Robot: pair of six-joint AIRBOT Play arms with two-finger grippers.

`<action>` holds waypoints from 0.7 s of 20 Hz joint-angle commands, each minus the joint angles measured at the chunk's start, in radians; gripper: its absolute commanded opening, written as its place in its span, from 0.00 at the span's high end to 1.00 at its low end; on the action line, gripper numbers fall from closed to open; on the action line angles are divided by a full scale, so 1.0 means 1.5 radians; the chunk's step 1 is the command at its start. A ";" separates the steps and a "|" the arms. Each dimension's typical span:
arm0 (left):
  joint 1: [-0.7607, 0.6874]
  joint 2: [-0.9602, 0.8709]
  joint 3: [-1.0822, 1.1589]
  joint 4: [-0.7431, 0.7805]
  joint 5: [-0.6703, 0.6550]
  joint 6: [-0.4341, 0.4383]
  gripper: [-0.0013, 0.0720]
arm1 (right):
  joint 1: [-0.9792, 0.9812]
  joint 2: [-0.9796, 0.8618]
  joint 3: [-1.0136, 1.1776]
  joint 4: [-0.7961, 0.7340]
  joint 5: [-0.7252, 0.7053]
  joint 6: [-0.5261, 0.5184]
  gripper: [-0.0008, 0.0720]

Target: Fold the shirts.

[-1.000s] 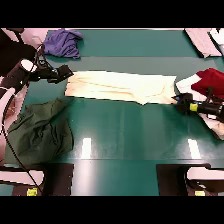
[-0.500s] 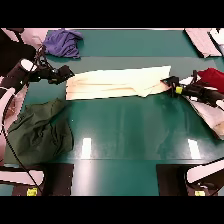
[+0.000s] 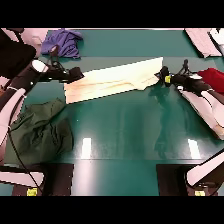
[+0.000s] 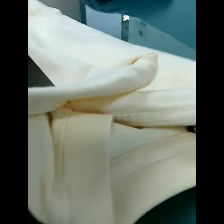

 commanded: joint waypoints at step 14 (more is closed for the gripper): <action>-0.224 -0.082 0.002 -0.108 0.182 0.031 0.95 | -0.069 0.510 -0.502 -0.322 -0.042 0.164 0.94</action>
